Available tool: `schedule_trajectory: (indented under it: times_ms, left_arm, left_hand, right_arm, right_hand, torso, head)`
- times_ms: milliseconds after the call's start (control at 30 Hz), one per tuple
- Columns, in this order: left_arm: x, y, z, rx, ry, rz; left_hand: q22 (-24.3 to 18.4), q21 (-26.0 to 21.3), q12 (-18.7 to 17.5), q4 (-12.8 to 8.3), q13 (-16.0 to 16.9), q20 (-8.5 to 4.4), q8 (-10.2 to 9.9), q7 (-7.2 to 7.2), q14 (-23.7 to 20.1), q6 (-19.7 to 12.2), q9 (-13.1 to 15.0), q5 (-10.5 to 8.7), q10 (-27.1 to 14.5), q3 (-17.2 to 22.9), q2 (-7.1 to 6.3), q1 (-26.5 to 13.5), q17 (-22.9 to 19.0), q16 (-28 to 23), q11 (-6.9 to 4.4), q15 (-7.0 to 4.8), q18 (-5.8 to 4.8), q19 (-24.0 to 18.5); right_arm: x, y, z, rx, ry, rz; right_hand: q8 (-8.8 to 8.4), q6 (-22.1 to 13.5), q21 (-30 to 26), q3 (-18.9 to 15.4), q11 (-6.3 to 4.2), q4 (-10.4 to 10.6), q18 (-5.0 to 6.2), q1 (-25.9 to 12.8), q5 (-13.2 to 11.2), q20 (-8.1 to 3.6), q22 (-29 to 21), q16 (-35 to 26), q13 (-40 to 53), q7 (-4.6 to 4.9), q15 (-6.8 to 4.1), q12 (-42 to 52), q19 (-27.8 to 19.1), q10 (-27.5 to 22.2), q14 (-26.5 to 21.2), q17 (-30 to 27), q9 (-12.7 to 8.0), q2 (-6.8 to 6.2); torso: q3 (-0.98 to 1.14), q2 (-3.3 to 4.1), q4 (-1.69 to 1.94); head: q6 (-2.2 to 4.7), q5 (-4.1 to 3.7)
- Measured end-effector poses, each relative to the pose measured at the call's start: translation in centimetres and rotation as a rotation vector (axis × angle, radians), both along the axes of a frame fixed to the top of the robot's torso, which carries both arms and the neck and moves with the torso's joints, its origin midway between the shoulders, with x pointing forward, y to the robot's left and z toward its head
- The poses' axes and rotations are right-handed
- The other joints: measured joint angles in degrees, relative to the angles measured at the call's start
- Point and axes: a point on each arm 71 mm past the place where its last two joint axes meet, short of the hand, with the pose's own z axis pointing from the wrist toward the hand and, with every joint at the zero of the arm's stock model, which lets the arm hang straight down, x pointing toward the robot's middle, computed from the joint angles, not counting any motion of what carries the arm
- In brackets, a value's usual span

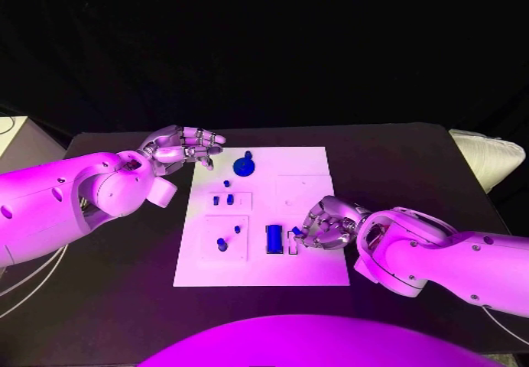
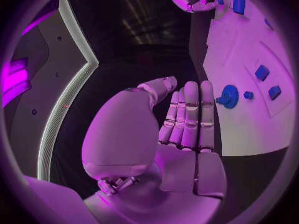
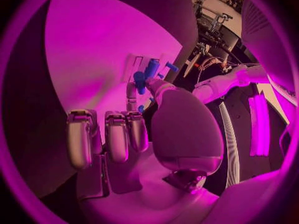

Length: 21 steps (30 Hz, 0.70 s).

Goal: Assemble the parts on the task board

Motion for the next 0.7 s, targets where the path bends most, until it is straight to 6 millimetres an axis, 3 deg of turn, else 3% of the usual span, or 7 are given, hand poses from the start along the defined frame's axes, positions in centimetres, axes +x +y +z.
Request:
schedule_trajectory:
  times_ms: [400,700]
  left_arm:
    - [-0.01,-0.06,-0.01,0.0,0.001,-0.002]
    - [-0.01,-0.05,-0.01,0.001,0.001,-0.002]
  left_hand:
    - [0.0,0.0,0.0,0.0,0.0,0.0,0.0,0.0,0.0,0.0,0.0,0.0,0.0,0.0,0.0,0.0,0.0,0.0,0.0,0.0,0.0,0.0]
    - [-0.1,0.0,0.3,0.2,0.0,0.0,0.3,0.0,0.0,0.0,-0.1,0.0,0.0,0.2,0.0,0.0,0.0,0.0,0.0,0.0,0.0,0.0]
  right_arm:
    - [-0.06,0.58,-0.88,-0.038,0.057,-0.01]
    - [0.08,0.89,-1.04,-0.057,0.052,-0.008]
  right_hand:
    - [0.0,0.0,0.0,-1.0,0.0,0.2,0.0,-2.6,-1.2,0.0,0.0,0.0,0.0,0.0,0.0,0.3,0.0,0.0,0.0,0.0,0.0,1.51]
    - [0.0,0.0,0.3,-1.0,0.0,0.2,0.0,-2.9,-1.2,0.0,0.0,0.0,0.0,0.0,0.0,0.3,0.0,0.0,0.0,0.0,-0.1,1.79]
  torso:
    - [0.01,0.01,-0.03]
    - [0.01,0.01,-0.02]
  head:
    - [0.0,0.0]
    - [0.0,0.06]
